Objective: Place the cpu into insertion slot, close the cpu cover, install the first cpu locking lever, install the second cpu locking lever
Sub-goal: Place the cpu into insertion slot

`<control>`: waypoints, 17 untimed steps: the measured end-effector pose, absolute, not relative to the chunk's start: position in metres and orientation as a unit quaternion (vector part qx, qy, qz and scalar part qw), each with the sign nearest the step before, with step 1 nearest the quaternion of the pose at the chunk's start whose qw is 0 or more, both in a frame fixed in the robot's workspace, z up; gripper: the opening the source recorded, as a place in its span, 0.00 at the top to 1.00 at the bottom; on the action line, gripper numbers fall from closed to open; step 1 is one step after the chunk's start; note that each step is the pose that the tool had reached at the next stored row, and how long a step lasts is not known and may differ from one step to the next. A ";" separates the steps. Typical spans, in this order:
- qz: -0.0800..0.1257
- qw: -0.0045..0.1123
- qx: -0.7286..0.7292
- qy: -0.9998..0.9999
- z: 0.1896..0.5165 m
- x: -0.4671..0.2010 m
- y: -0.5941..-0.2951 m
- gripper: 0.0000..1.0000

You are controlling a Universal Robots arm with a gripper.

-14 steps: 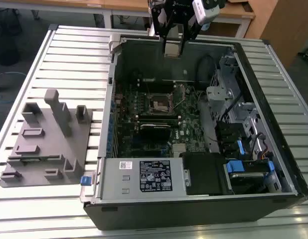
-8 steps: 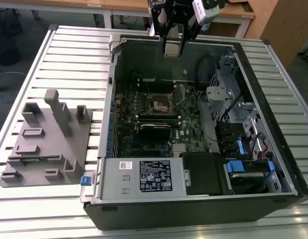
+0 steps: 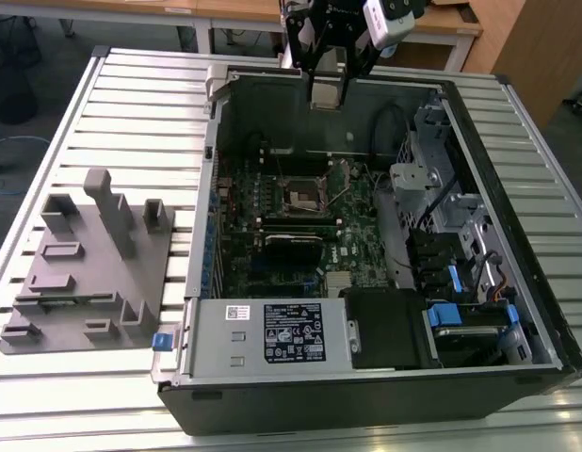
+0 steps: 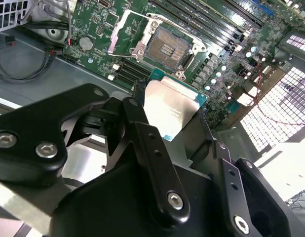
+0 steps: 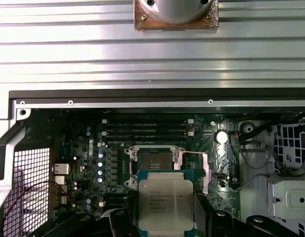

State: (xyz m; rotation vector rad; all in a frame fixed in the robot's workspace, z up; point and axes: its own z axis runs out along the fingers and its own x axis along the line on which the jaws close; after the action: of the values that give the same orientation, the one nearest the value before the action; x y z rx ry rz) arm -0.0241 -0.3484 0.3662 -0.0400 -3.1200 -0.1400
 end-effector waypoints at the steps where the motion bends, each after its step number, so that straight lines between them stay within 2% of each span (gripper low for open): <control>1: -0.045 0.009 -0.013 -0.999 0.366 -0.024 -0.348 0.46; 17: -0.045 0.009 -0.013 -0.999 0.363 -0.024 -0.348 0.46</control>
State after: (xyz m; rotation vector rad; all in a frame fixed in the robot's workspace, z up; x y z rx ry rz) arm -0.0241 -0.3484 0.3627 -0.0400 -3.1200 -0.1392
